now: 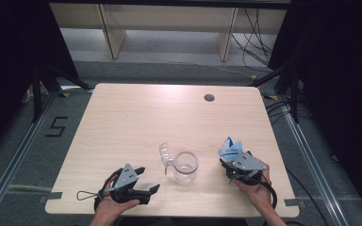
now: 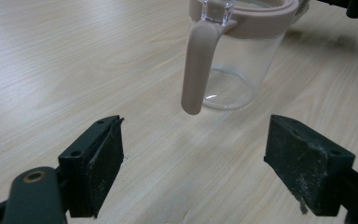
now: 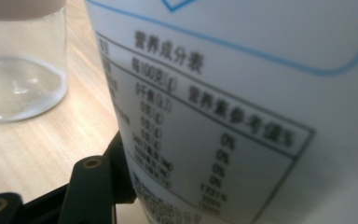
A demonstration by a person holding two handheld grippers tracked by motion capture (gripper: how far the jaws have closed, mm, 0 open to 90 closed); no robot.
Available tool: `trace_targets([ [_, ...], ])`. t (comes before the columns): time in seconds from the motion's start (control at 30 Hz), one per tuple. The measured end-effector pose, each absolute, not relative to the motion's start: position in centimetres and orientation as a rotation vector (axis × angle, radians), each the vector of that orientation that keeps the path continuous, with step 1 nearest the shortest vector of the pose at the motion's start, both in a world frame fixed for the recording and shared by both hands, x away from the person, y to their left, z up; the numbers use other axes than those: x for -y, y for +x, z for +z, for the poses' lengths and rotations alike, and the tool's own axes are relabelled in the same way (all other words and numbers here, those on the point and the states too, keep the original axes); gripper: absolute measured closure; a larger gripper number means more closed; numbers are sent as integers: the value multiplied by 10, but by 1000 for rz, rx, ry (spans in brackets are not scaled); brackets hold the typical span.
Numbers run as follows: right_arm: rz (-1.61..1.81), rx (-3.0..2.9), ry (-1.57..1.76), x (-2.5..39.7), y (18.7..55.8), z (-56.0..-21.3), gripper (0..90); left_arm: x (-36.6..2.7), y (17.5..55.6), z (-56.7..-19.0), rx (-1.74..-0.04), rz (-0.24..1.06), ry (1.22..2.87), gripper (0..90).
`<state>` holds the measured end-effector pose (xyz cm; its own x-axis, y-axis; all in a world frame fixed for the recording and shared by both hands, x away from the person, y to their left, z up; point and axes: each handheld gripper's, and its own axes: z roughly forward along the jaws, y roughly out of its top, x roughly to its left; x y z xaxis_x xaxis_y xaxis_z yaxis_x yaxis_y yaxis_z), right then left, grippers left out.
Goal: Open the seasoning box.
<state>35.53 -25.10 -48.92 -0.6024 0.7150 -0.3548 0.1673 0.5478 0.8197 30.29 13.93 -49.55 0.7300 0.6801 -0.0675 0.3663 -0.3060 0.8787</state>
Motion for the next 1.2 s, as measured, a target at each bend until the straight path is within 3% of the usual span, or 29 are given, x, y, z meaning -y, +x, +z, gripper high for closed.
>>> trace_targets([
  [1.2, 845, -2007, 498, 214, 356, -472, 429, -139, 303, -497, -795, 384, 1932, 188],
])
